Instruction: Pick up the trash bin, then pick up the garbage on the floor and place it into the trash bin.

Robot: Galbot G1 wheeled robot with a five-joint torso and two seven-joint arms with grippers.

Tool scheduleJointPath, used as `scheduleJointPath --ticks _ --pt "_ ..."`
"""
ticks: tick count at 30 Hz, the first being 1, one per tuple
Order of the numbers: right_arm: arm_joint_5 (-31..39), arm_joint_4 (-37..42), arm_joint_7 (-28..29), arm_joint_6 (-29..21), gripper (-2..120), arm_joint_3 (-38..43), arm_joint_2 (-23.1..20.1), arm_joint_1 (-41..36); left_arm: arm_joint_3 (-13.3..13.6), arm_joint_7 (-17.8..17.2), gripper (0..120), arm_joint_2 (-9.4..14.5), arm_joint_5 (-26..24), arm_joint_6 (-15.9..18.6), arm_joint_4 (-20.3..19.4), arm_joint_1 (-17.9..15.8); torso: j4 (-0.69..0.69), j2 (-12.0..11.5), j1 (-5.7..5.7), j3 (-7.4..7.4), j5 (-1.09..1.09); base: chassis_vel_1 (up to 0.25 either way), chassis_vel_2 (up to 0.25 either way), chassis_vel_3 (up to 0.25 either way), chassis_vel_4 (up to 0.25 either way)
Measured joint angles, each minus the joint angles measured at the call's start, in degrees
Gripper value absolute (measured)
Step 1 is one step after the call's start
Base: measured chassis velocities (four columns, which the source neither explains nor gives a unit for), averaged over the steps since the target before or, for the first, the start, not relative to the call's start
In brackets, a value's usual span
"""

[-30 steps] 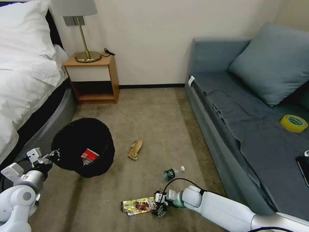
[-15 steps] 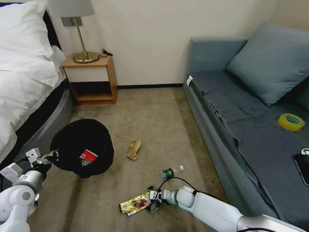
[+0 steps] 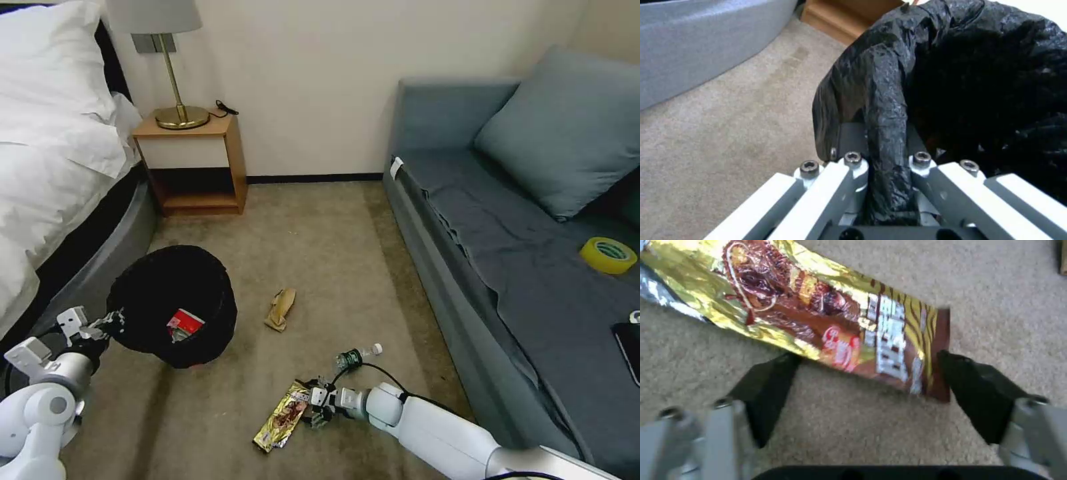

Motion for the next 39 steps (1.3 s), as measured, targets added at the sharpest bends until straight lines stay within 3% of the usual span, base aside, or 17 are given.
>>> scheduleJointPath --ticks 2,5,8,14,16,20,32,39 --pt "-0.3 -0.7 0.0 0.5 65 0.2 0.7 -0.1 -0.1 0.1 4 0.0 0.0 -0.1 -0.1 0.2 0.00 0.0 0.00 0.00 -0.01 0.000 0.000 0.000 0.000" --pt "-0.5 -0.8 0.0 0.7 62 0.3 0.8 -0.1 -0.1 0.1 4 0.0 0.0 -0.1 -0.1 0.2 0.00 0.0 0.00 0.00 -0.02 0.000 0.000 0.000 0.000" --pt "-0.9 -1.6 -0.6 1.3 44 0.3 1.5 -0.1 -0.1 0.3 4 0.1 0.0 -0.2 -0.1 0.4 0.01 0.0 0.00 0.00 0.01 0.000 0.000 0.000 0.000" --pt "-1.3 -2.5 -1.0 2.0 27 0.4 2.3 -0.1 0.1 0.4 4 0.1 0.0 -0.2 0.0 0.4 0.01 0.0 0.00 0.00 0.01 0.000 0.000 0.000 0.000" --pt "-1.8 -3.3 -1.0 2.2 15 0.8 2.9 -0.2 0.1 0.5 4 0.1 0.0 -0.2 0.1 0.4 0.03 0.0 0.00 0.00 0.02 0.000 0.000 0.000 0.000" --pt "-2.2 -4.4 -0.7 2.5 2 1.5 3.7 -0.4 0.1 0.6 4 0.1 0.0 -0.2 0.3 0.4 0.04 0.0 0.00 0.00 0.04 0.000 0.000 0.000 0.000" --pt "-2.4 -5.2 0.3 3.0 0 3.3 4.4 -0.6 0.3 0.8 4 0.2 0.1 -0.2 0.6 0.4 0.03 0.0 0.00 0.01 0.02 0.000 0.000 0.000 0.000" --pt "-0.8 -1.7 1.6 2.3 0 4.8 2.5 0.3 0.5 0.8 4 0.4 0.4 -0.2 0.9 0.3 0.02 0.0 0.00 0.01 0.01 0.000 0.000 0.000 0.000"
